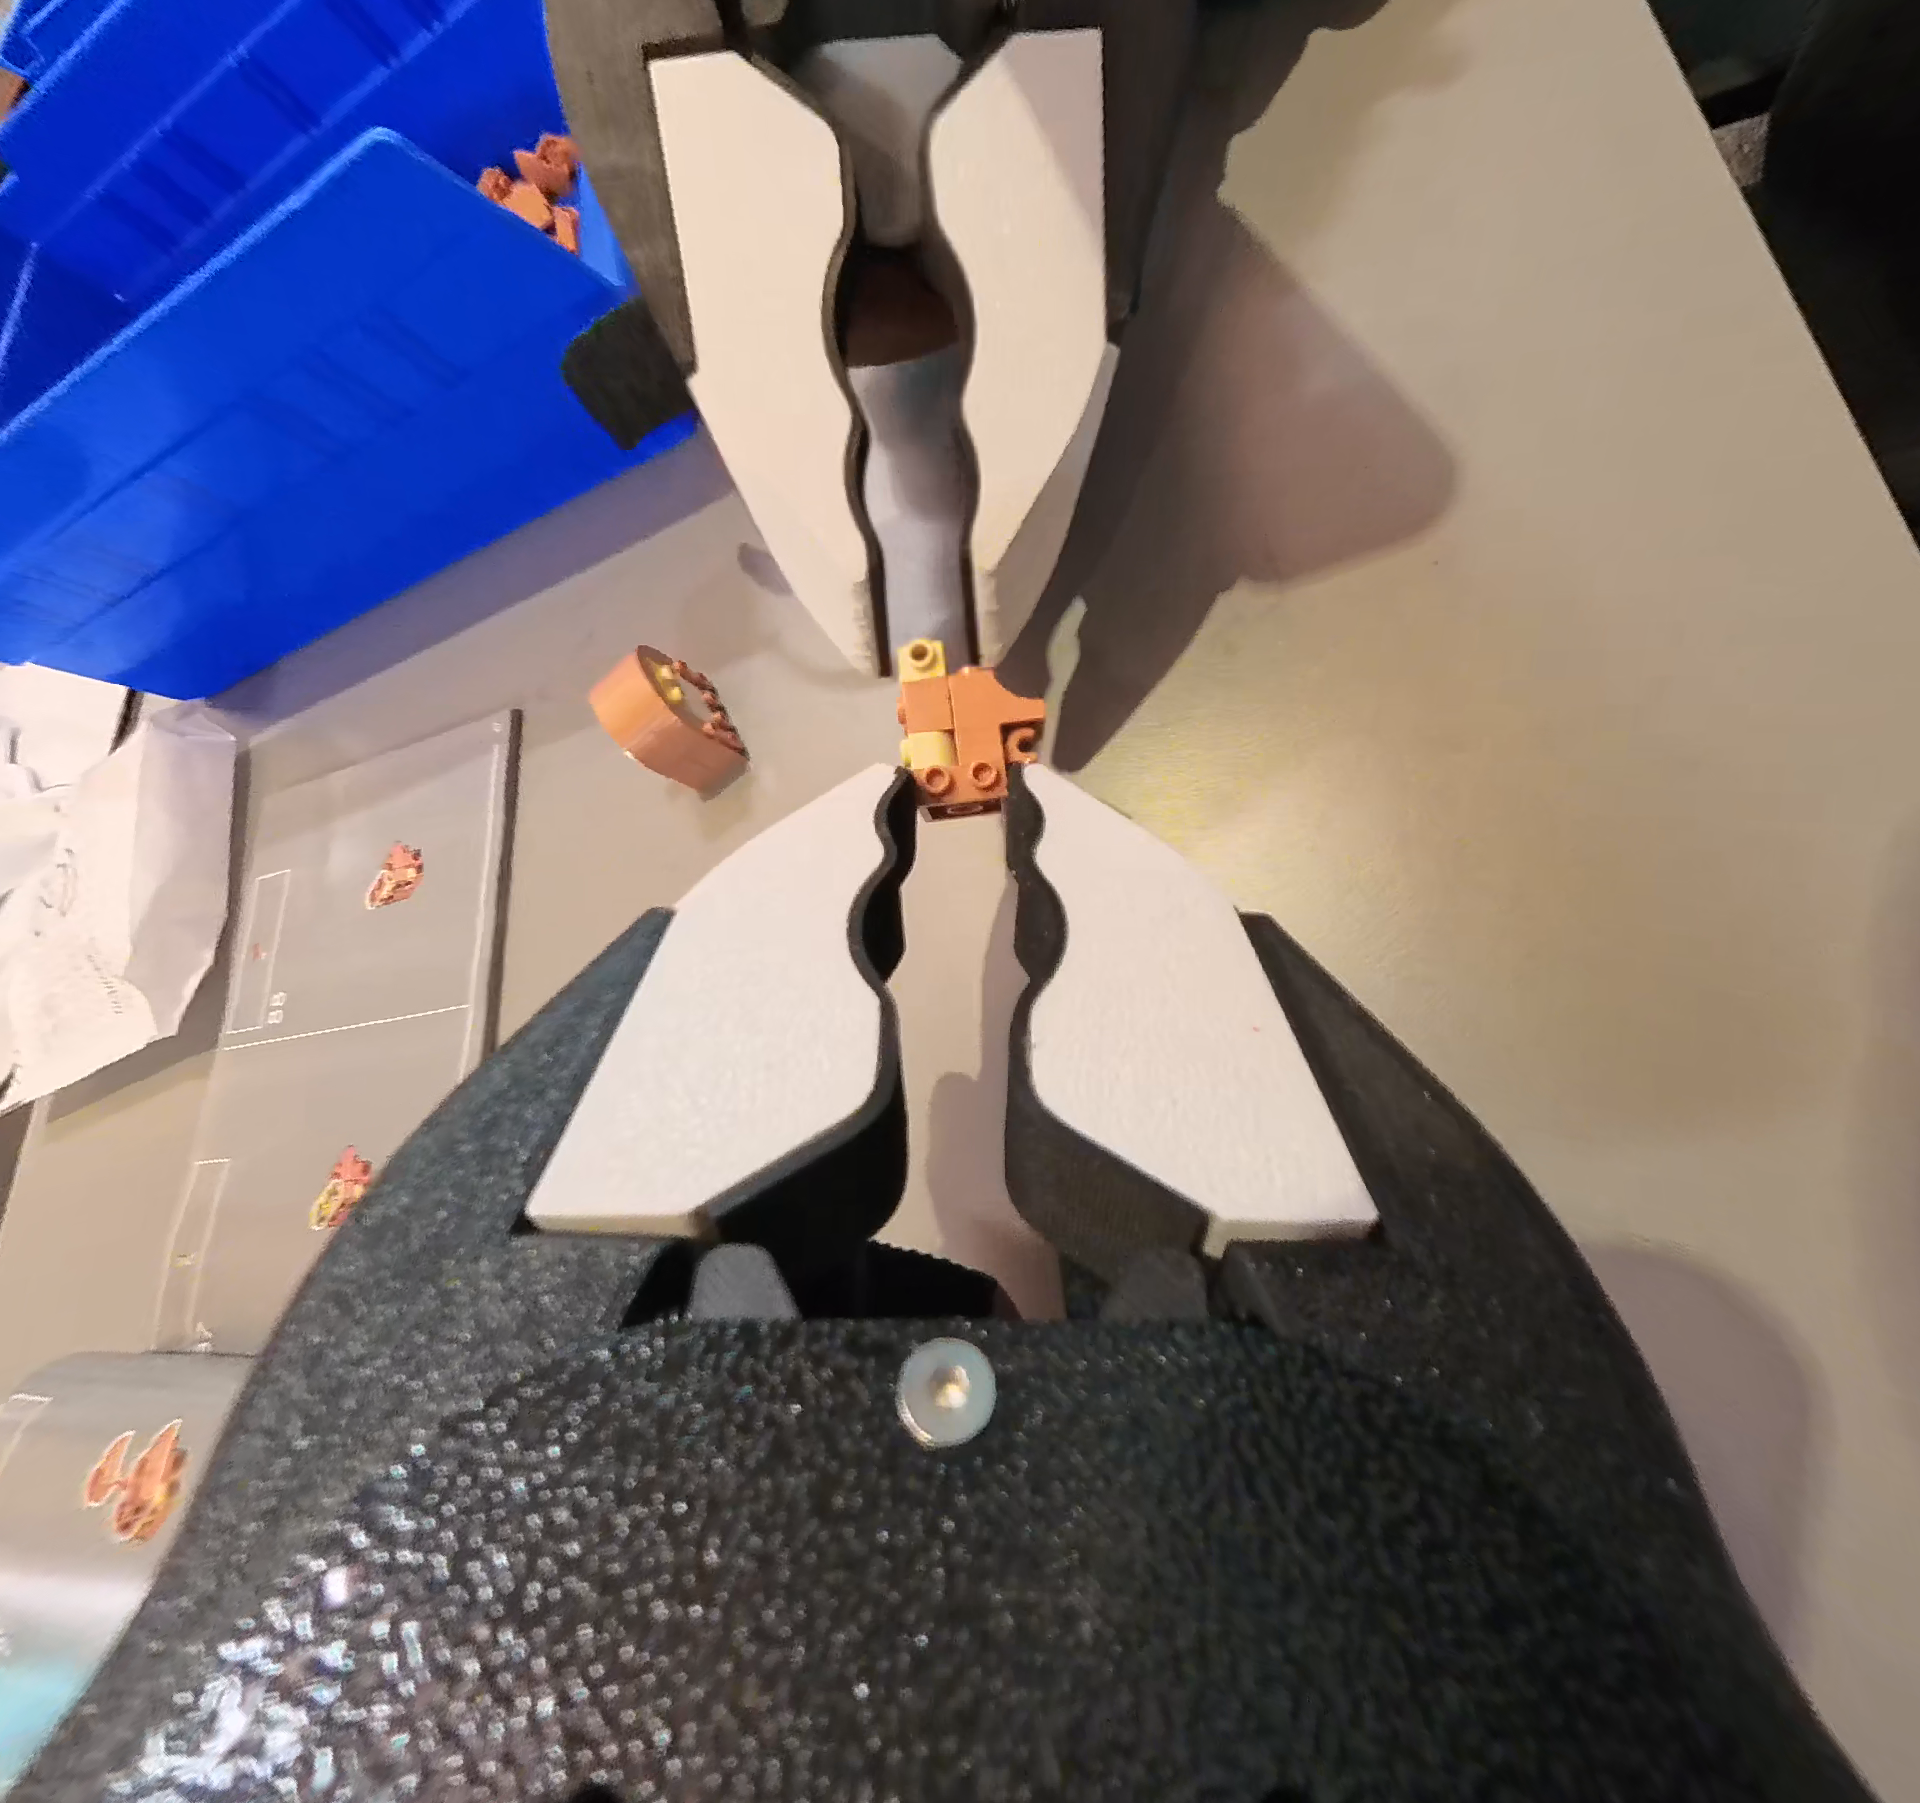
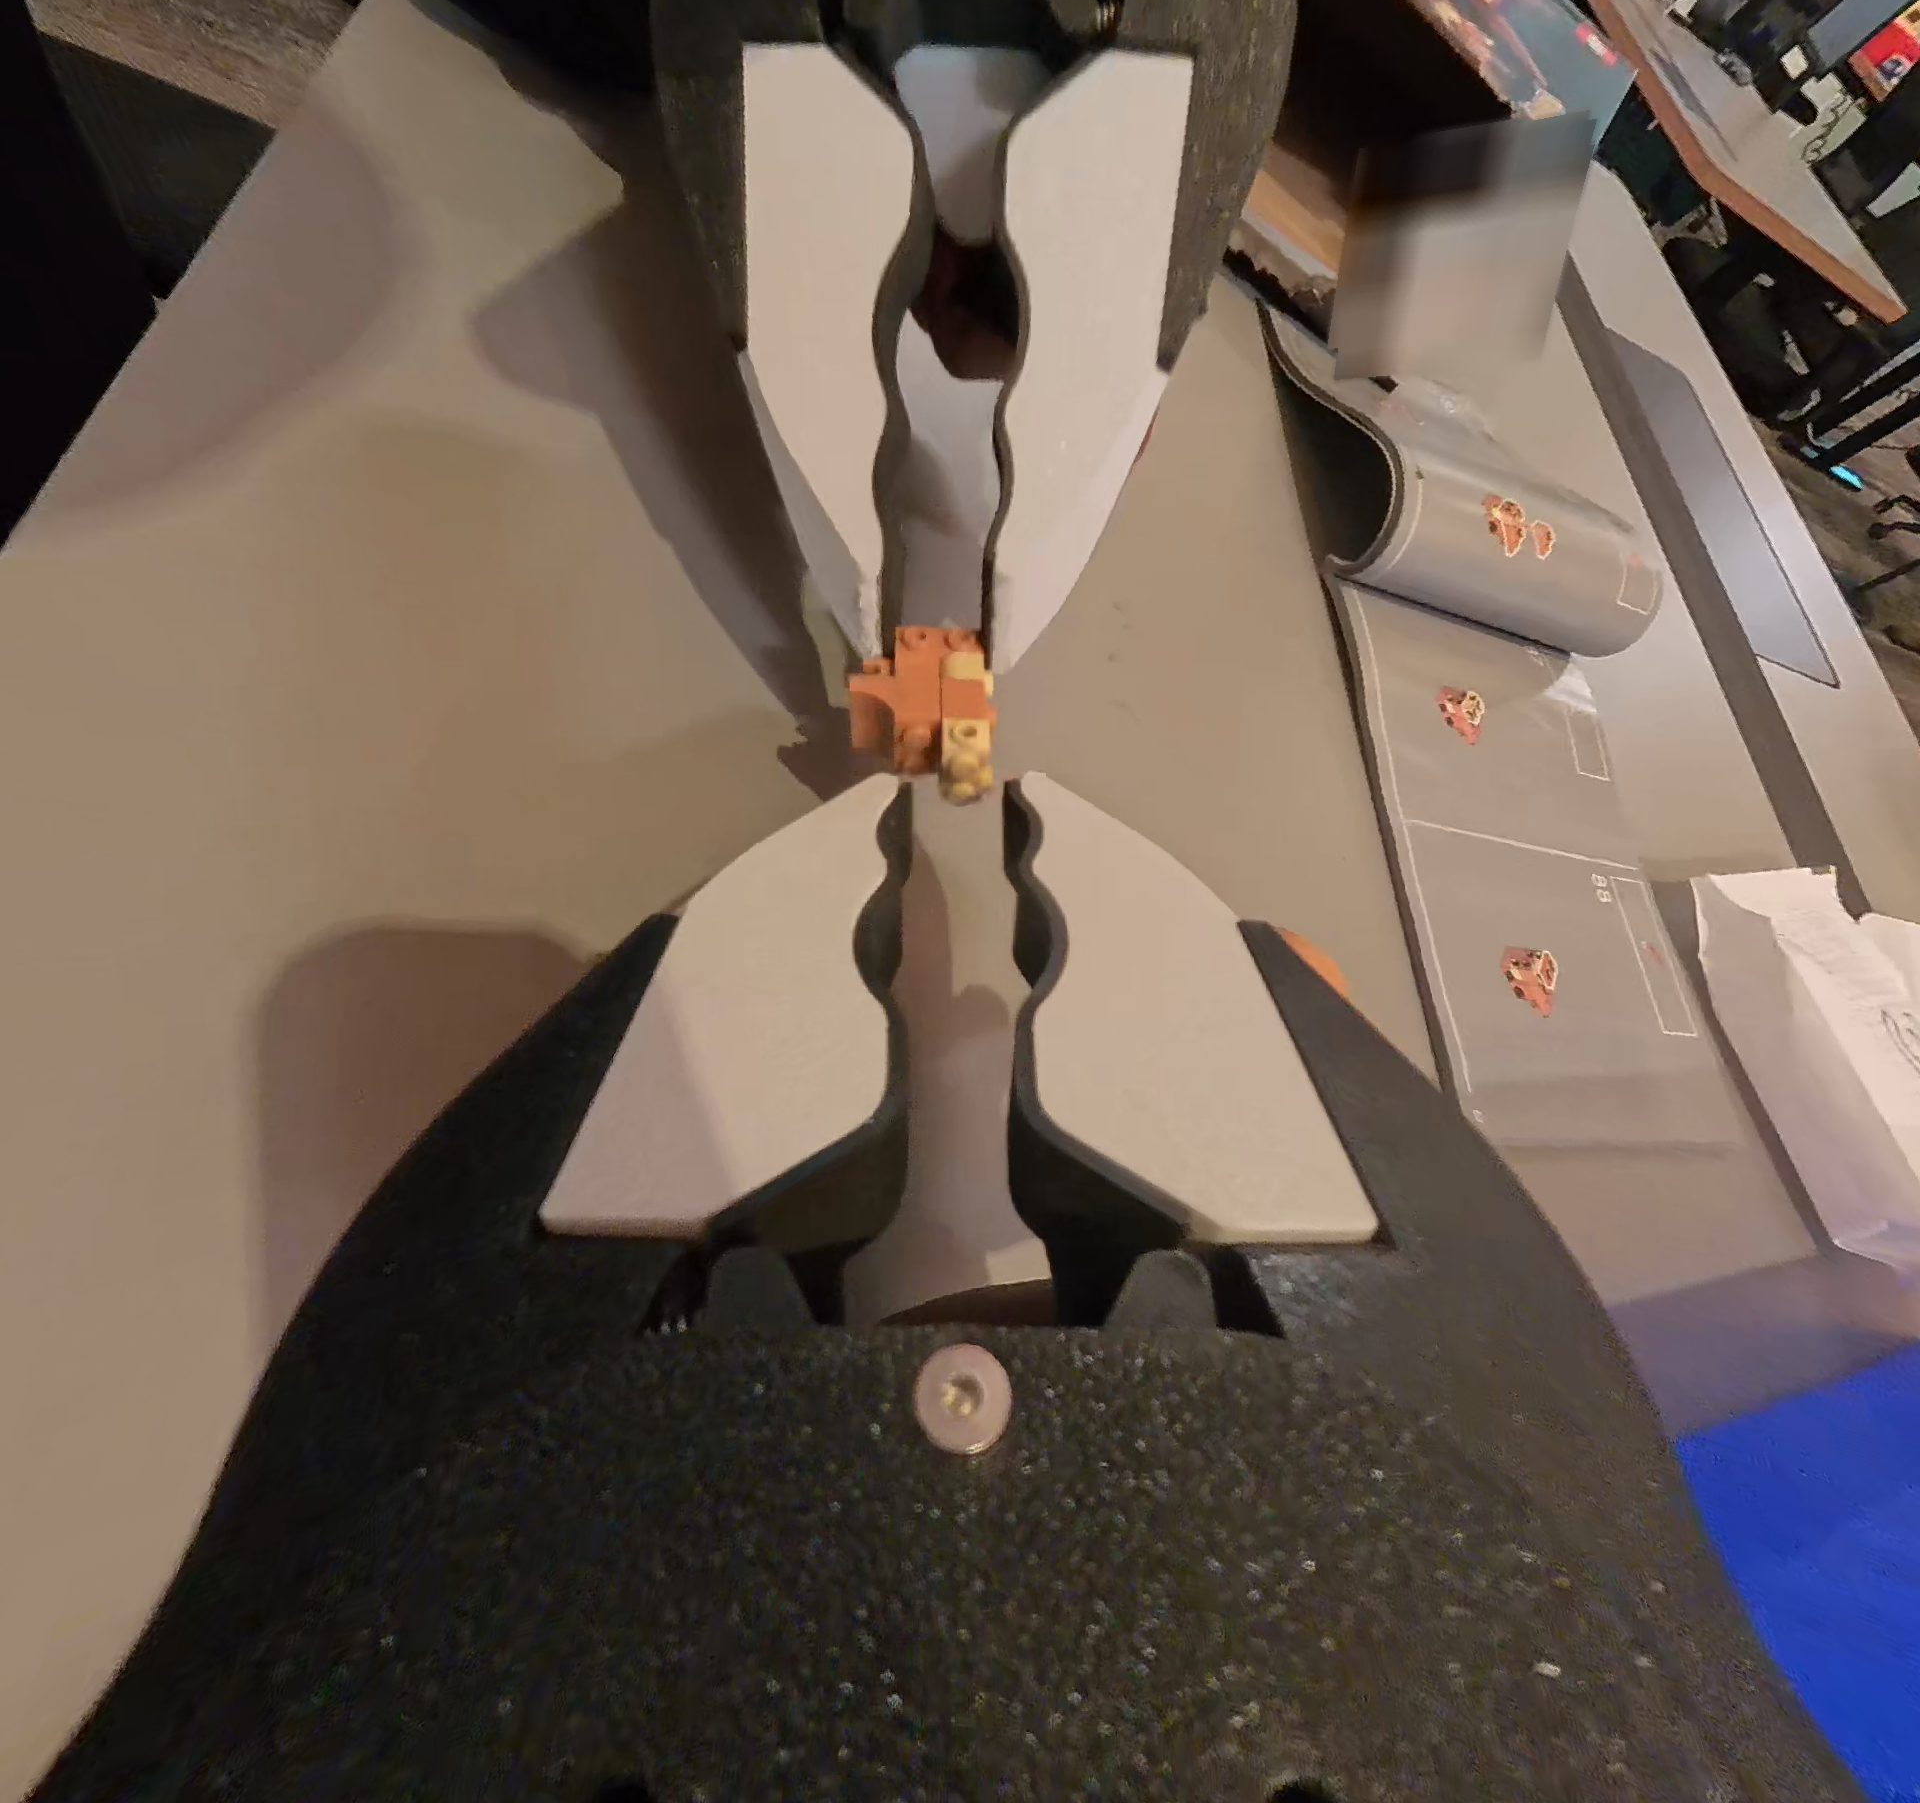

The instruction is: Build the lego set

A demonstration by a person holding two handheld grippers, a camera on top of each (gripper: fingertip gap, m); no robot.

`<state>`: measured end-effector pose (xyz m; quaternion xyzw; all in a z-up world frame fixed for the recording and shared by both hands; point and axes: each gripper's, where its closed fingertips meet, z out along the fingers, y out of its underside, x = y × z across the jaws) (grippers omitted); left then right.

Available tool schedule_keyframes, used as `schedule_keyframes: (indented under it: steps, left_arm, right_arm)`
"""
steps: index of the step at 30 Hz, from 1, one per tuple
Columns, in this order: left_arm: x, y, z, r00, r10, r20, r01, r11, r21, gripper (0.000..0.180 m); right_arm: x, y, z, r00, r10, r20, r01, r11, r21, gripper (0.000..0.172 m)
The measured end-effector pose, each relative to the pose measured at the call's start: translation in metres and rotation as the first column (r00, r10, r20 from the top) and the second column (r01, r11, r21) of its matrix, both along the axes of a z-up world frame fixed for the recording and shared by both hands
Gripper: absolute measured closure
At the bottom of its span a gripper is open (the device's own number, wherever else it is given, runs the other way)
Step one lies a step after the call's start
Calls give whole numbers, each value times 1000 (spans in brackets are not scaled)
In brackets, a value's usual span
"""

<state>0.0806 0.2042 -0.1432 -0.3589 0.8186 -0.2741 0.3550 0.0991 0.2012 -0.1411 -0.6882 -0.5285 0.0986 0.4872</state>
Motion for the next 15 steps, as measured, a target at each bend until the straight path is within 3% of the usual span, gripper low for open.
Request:
schedule_keyframes:
  steps: [15]
  left_arm:
    - [1,-6,27,989,-53,136,86,965,-247,164]
  right_arm:
    - [-1,-5,27,986,25,-163,-20,999,31,155]
